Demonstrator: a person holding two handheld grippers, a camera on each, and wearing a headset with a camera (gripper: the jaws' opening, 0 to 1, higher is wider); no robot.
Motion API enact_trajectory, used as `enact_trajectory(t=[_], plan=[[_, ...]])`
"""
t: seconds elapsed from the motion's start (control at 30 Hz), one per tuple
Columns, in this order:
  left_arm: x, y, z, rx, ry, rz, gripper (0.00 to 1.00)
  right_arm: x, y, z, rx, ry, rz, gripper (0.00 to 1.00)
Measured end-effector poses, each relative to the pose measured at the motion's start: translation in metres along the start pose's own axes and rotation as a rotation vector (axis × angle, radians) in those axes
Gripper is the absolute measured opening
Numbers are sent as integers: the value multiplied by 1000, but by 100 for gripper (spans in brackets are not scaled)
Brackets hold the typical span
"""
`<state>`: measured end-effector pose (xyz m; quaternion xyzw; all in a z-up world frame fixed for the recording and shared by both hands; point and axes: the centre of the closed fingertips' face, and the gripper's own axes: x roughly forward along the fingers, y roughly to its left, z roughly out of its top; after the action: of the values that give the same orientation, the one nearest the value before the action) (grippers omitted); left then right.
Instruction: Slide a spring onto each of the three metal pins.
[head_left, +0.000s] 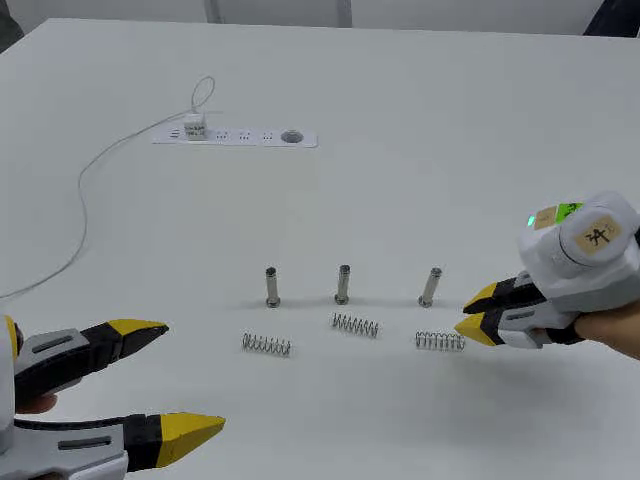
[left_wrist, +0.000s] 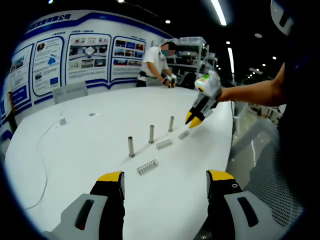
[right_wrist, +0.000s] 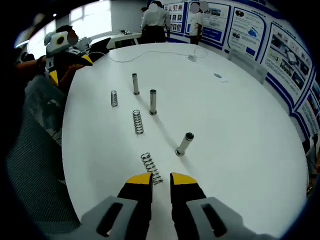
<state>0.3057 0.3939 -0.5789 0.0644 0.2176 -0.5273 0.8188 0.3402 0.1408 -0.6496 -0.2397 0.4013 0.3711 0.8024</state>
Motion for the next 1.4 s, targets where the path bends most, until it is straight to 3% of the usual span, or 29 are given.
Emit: enact_trajectory(t=[0.23,0.47,1.07,1.4], plan=[[0,0,-1,-2,2,2,68,9,7,-5,-90,40,65,15],[0,-1,-1,0,6,-3,68,15,6,-11,-175,100,97,14],[8,-11,2,33,27,-52,66,26,10,-17,-227,165,182,12],[10,-12,9,99,49,-84,66,23,12,-14,-212,154,174,11]])
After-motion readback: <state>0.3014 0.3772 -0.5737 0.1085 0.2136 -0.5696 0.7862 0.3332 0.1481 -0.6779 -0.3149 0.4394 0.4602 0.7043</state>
